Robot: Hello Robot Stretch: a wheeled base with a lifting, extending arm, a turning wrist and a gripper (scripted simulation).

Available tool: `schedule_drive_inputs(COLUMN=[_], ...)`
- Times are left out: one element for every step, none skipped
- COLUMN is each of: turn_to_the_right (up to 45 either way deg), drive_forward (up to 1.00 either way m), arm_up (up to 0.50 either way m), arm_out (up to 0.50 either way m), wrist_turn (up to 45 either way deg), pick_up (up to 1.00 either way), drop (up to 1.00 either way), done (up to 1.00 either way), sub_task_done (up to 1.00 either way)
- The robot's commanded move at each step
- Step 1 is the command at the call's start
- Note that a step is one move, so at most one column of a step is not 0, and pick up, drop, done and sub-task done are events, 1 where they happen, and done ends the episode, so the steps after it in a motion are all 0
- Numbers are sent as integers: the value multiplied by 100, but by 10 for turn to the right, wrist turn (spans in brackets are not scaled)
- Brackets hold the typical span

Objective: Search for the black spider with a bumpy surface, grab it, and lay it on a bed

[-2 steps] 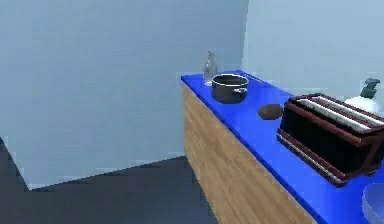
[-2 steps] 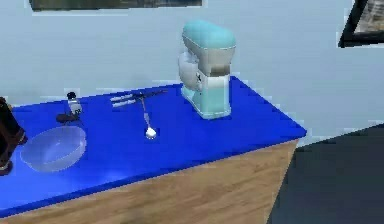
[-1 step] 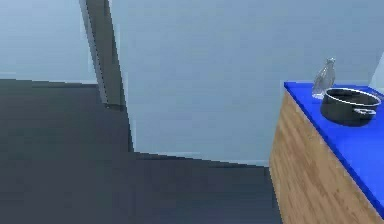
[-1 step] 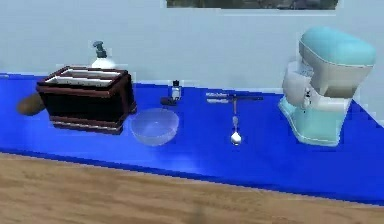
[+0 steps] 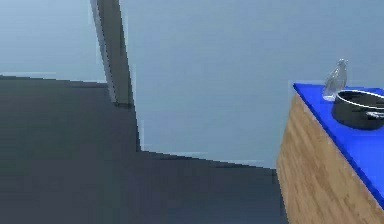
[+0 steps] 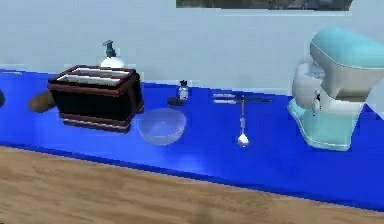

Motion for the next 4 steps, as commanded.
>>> schedule_drive_inputs(turn_to_the_right=[450, 450, 450, 30], drive_forward=[0, 0, 0, 0], arm_up=[0, 0, 0, 0], arm_out=[0, 0, 0, 0], wrist_turn=[0, 0, 0, 0], pick_up=[0, 0, 0, 0], drop=[0, 0, 0, 0], done=[0, 0, 0, 0], sub_task_done=[0, 0, 0, 0])
